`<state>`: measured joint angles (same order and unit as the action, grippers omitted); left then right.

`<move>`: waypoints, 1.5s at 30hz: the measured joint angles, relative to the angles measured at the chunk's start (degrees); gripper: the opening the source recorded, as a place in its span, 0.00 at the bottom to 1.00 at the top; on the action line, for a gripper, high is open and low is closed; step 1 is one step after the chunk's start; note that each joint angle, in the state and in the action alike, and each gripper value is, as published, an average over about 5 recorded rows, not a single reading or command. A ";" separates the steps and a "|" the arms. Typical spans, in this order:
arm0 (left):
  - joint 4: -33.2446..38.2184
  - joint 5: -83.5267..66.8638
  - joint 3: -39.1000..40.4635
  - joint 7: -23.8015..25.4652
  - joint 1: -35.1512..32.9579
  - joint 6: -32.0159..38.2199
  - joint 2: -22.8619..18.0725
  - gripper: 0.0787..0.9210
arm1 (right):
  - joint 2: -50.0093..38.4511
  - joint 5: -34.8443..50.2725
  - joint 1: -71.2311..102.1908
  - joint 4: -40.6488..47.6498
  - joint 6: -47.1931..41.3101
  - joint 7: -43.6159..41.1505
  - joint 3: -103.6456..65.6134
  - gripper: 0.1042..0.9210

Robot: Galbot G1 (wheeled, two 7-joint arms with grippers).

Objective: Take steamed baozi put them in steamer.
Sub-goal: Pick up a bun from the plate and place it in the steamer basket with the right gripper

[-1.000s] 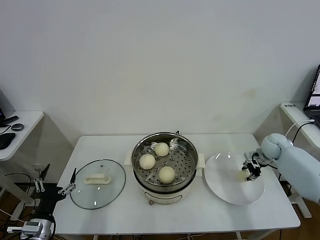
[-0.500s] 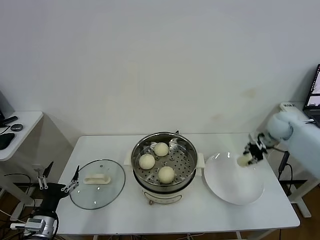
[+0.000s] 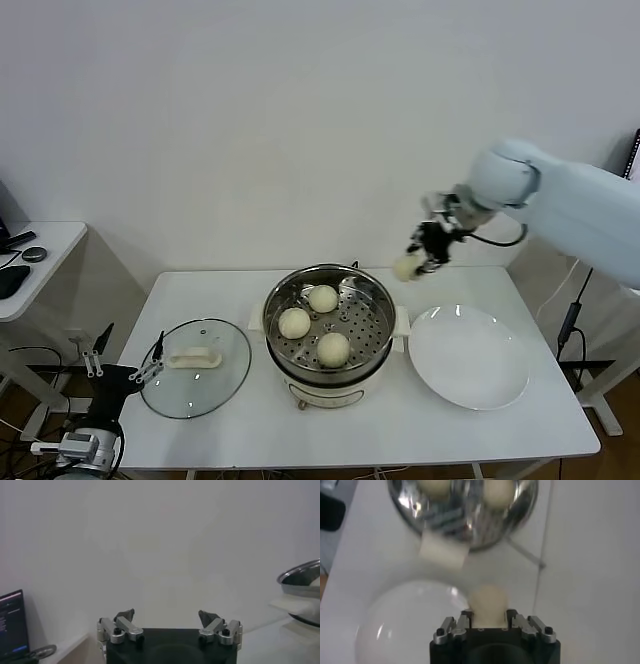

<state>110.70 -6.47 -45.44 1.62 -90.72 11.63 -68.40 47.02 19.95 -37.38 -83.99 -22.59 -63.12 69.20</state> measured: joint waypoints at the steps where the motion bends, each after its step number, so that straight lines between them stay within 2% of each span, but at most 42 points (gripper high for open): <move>1: -0.02 0.00 -0.02 -0.04 -0.03 0.04 -0.07 0.88 | 0.93 1.05 -0.38 -0.43 -1.41 0.89 0.73 0.40; 6: 0.35 -0.01 -0.29 -0.16 -0.31 0.13 -0.27 0.88 | 5.20 4.66 -0.51 -1.55 -7.70 4.74 3.62 0.40; 13: 1.00 0.02 -0.92 -0.17 -0.68 -0.01 -0.54 0.88 | 8.11 5.55 2.02 -1.28 -12.99 7.72 5.59 0.40; 32: 1.77 0.18 -1.86 0.00 -1.39 0.08 -0.49 0.88 | 10.25 2.23 11.16 1.73 -17.87 12.09 4.03 0.41; 35: 1.86 0.19 -1.92 0.03 -1.34 0.08 -0.50 0.88 | 10.18 2.12 11.75 1.82 -18.14 12.45 3.58 0.46; 45: 1.77 0.19 -1.81 0.03 -1.02 0.08 -0.45 0.88 | 8.93 3.42 10.98 -0.28 -18.69 13.08 1.90 0.81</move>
<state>112.46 -6.28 -47.24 1.65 -91.74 11.71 -68.85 55.95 23.37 -26.40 -84.27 -41.27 -50.03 71.10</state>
